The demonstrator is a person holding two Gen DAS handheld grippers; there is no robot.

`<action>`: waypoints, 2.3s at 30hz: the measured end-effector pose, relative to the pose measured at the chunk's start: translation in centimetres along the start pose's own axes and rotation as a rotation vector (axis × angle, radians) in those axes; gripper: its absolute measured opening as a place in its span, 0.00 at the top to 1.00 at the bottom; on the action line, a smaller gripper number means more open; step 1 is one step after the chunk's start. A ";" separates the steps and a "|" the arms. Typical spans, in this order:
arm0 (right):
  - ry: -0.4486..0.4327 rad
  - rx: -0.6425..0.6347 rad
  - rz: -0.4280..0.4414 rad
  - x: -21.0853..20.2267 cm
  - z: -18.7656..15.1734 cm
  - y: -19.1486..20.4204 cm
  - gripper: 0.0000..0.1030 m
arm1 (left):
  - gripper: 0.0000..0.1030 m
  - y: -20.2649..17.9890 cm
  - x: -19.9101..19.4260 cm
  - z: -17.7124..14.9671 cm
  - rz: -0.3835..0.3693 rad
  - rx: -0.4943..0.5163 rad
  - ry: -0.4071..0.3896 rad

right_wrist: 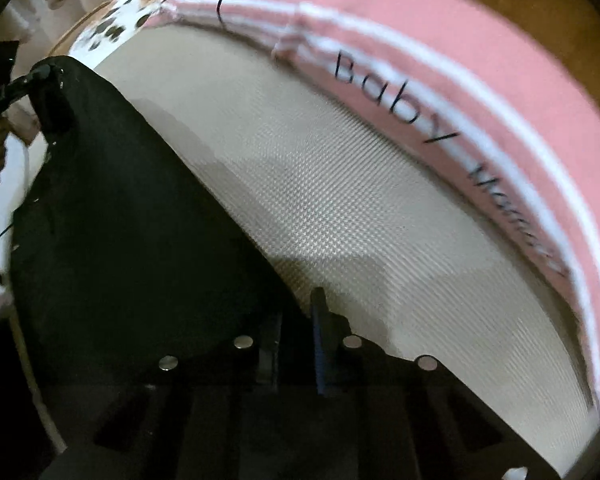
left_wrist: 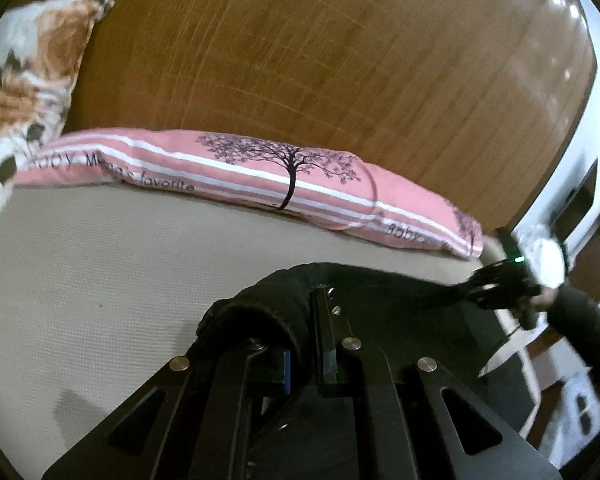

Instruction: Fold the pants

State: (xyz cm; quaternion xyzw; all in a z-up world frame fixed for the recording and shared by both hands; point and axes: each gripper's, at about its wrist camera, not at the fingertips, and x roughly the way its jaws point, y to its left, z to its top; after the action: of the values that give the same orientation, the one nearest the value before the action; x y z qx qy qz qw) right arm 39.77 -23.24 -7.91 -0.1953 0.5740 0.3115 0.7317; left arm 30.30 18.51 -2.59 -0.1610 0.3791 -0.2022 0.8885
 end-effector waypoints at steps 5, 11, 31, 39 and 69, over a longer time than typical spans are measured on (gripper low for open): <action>-0.089 0.066 -0.165 -5.6 -3.3 4.4 0.91 | 0.92 -1.2 -3.3 -1.4 -0.023 0.026 -0.016; -0.147 0.124 -0.240 -11.4 -8.8 9.0 0.91 | 0.92 -3.2 -8.7 -6.0 -0.063 0.062 -0.018; -0.074 0.433 -0.209 -6.4 -21.2 16.8 0.83 | 0.80 -6.4 -9.3 -21.4 0.148 0.229 0.296; -0.198 0.518 -0.159 -11.4 -23.0 19.0 0.58 | 0.34 -5.9 -11.6 -21.2 0.244 0.127 0.324; -0.407 1.270 0.126 -5.9 -30.1 11.1 0.57 | 0.67 -1.0 -10.9 -22.2 -0.008 -0.608 0.161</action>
State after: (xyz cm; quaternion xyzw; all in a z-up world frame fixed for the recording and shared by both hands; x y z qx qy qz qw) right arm 9.77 -35.89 -9.38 0.3699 0.5066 -0.0139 0.7787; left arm 6.74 20.00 -10.21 -0.4044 0.4906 -0.0953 0.7659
